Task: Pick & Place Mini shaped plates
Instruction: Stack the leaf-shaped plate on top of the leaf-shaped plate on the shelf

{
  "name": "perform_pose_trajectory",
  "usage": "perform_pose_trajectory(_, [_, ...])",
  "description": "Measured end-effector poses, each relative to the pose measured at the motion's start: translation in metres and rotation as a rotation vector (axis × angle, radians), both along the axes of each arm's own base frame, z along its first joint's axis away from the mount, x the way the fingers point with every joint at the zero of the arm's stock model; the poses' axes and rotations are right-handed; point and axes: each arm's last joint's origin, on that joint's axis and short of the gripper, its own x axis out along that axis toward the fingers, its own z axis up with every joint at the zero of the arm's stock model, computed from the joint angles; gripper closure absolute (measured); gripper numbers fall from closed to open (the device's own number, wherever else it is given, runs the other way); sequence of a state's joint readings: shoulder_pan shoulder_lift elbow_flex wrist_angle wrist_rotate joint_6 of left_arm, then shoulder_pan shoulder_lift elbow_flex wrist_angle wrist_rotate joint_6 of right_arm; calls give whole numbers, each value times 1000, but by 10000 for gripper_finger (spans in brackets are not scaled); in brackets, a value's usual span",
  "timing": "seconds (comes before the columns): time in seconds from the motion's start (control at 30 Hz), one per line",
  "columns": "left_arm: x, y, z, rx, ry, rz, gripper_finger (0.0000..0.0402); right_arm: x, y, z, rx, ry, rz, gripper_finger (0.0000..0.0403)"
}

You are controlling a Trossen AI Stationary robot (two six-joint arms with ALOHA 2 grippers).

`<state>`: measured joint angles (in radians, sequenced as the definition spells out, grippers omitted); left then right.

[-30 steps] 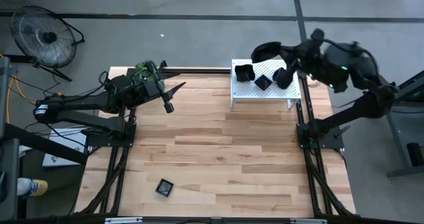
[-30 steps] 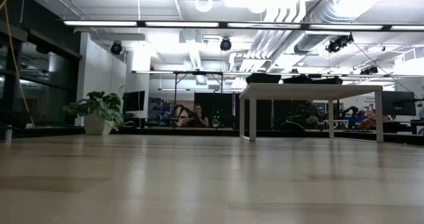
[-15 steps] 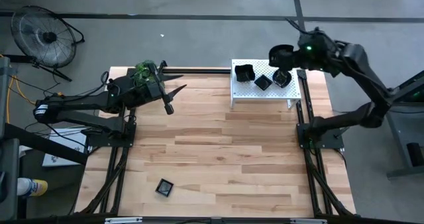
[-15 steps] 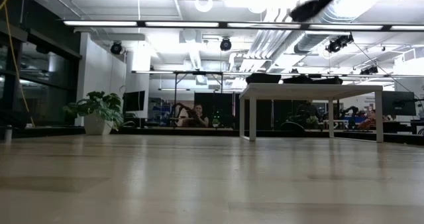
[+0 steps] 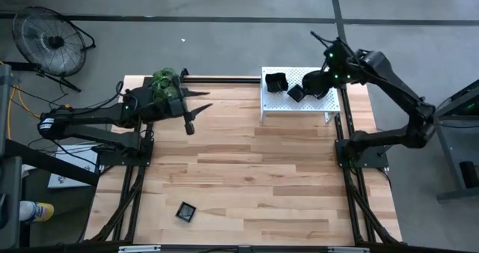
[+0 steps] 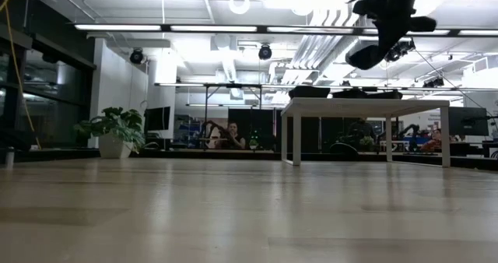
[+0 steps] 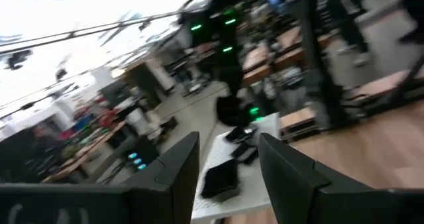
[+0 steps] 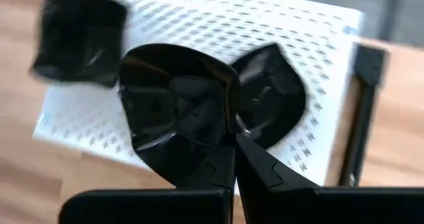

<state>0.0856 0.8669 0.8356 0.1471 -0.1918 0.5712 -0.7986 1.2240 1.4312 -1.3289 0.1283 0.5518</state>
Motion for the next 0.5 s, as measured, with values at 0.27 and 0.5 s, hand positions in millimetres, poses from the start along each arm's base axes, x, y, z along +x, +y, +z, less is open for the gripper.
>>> perform_pose_trajectory(0.27, [1,-6,-5,11,55,-197,250,-15,-15,0,-40,49,94,403])
perform_pose_trajectory(0.5, [2,-7,-12,-30,121,-240,250,-25,-26,-3,6,-22,-121,403])
